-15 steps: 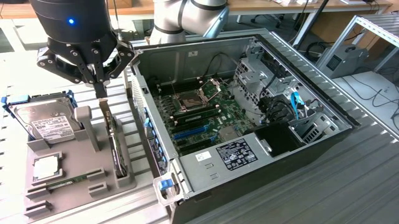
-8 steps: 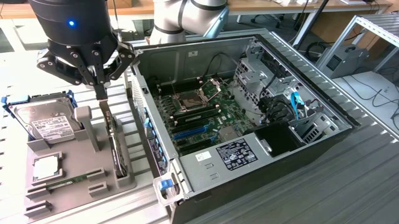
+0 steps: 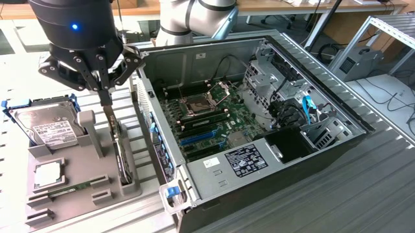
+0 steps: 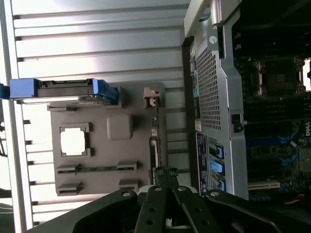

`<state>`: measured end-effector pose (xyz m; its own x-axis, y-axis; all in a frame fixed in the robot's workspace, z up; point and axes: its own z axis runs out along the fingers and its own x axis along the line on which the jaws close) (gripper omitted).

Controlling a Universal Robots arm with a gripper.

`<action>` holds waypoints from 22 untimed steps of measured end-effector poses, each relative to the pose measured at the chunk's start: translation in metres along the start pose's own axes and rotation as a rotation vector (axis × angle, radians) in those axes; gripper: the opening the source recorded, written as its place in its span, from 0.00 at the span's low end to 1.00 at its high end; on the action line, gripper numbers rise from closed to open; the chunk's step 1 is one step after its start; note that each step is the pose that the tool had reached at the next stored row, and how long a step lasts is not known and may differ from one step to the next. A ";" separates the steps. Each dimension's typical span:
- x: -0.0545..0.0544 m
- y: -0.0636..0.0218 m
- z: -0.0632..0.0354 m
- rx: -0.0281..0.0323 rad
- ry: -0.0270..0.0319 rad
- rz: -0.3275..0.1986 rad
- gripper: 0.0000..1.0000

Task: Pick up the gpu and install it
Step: 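Reach for the gpu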

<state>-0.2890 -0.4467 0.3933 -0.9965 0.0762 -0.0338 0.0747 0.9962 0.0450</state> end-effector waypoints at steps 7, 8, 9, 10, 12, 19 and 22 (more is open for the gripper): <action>0.000 -0.0040 -0.0001 -0.0001 -0.0001 0.000 0.11; 0.000 -0.0045 -0.0002 -0.0001 0.0000 0.000 0.11; 0.000 -0.0050 -0.0002 0.0000 0.0000 0.000 0.11; 0.000 -0.0055 -0.0002 0.0000 0.0000 0.000 0.11; -0.001 -0.0066 -0.0003 0.0000 0.0000 0.000 0.11; -0.001 -0.0105 -0.0004 0.0000 0.0000 0.000 0.11; -0.001 -0.0121 -0.0005 0.0000 -0.0001 0.000 0.11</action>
<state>-0.2890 -0.4589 0.3933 -0.9965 0.0762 -0.0338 0.0747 0.9962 0.0450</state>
